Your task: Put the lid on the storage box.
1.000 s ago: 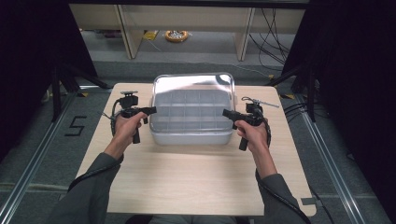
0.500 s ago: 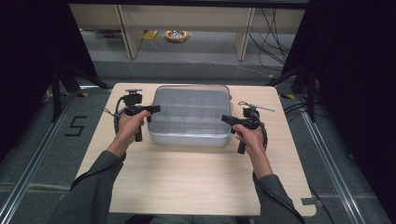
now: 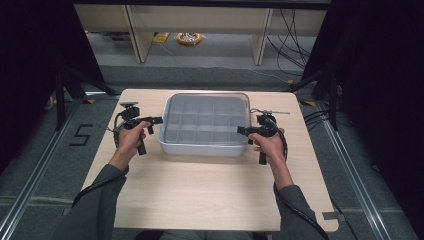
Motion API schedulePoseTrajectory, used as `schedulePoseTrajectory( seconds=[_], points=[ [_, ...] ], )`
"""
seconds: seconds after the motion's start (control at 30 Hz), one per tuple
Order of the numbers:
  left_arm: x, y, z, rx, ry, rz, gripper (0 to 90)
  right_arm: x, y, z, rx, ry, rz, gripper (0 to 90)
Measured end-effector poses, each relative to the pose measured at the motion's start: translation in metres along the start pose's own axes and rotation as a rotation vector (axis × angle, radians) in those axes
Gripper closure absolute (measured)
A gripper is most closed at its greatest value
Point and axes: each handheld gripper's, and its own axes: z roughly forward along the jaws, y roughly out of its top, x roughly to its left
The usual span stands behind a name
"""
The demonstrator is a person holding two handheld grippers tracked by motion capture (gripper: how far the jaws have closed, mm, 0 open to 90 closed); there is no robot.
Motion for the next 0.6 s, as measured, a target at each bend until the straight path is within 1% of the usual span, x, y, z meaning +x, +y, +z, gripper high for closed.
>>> schedulePoseTrajectory(
  seconds=[0.03,0.07,0.1,0.13,0.17,0.2,0.23,0.27,0.3,0.33,0.37,0.4,0.43,0.47,0.5,0.53,0.57,0.6],
  points=[
    [0.000,0.000,0.001,0.000,-0.001,-0.005,48.0,0.000,-0.001,0.000,0.009,0.007,0.020,41.4],
    [-0.001,0.000,0.001,-0.005,-0.001,-0.008,47.7,0.001,-0.002,0.000,0.014,0.015,0.052,40.2],
    [-0.001,0.000,0.001,-0.004,0.000,-0.007,47.7,-0.003,-0.001,0.000,0.012,0.005,0.033,39.5],
    [-0.001,0.000,0.001,0.000,-0.002,-0.002,47.6,-0.005,0.000,0.000,0.001,-0.006,0.034,38.9],
    [-0.002,0.000,0.001,-0.006,0.000,-0.005,47.3,-0.006,0.002,-0.005,-0.003,-0.013,0.096,37.7],
    [-0.002,0.001,0.001,-0.013,-0.002,-0.009,47.3,-0.006,0.002,-0.005,-0.003,-0.013,0.096,37.7],
    [-0.002,0.002,0.000,-0.017,-0.005,-0.012,47.2,-0.010,0.003,-0.009,-0.023,-0.012,0.077,38.2],
    [-0.003,0.003,0.000,-0.024,-0.002,-0.012,47.3,-0.011,0.005,-0.012,-0.030,-0.011,0.109,41.0],
    [-0.003,0.004,0.001,-0.033,-0.006,-0.011,47.3,-0.014,0.006,-0.014,-0.058,-0.023,0.092,45.7],
    [-0.003,0.005,0.000,-0.025,-0.005,-0.005,47.4,-0.020,0.008,-0.016,-0.083,-0.029,0.045,49.2],
    [-0.004,0.005,0.001,-0.030,-0.004,-0.010,47.3,-0.022,0.010,-0.018,-0.100,-0.040,0.047,53.1],
    [-0.006,0.005,0.001,-0.033,-0.004,-0.008,47.3,-0.024,0.012,-0.020,-0.109,-0.039,0.059,55.9],
    [-0.006,0.005,0.002,-0.030,-0.004,-0.006,47.5,-0.027,0.014,-0.019,-0.123,-0.051,0.050,57.6],
    [-0.007,0.005,0.002,-0.030,-0.014,0.003,47.5,-0.025,0.016,-0.019,-0.112,-0.061,0.102,59.1],
    [-0.009,0.005,0.002,-0.029,-0.013,-0.005,47.5,-0.031,0.018,-0.017,-0.126,-0.056,0.059,61.1],
    [-0.009,0.005,0.003,-0.027,-0.011,-0.003,47.5,-0.032,0.020,-0.015,-0.136,-0.062,0.051,63.3],
    [-0.011,0.005,0.003,-0.026,-0.014,0.000,47.5,-0.031,0.022,-0.012,-0.138,-0.064,0.054,64.0],
    [-0.011,0.005,0.002,-0.025,-0.008,0.004,47.6,-0.030,0.023,-0.010,-0.131,-0.053,0.071,64.3]
  ],
)
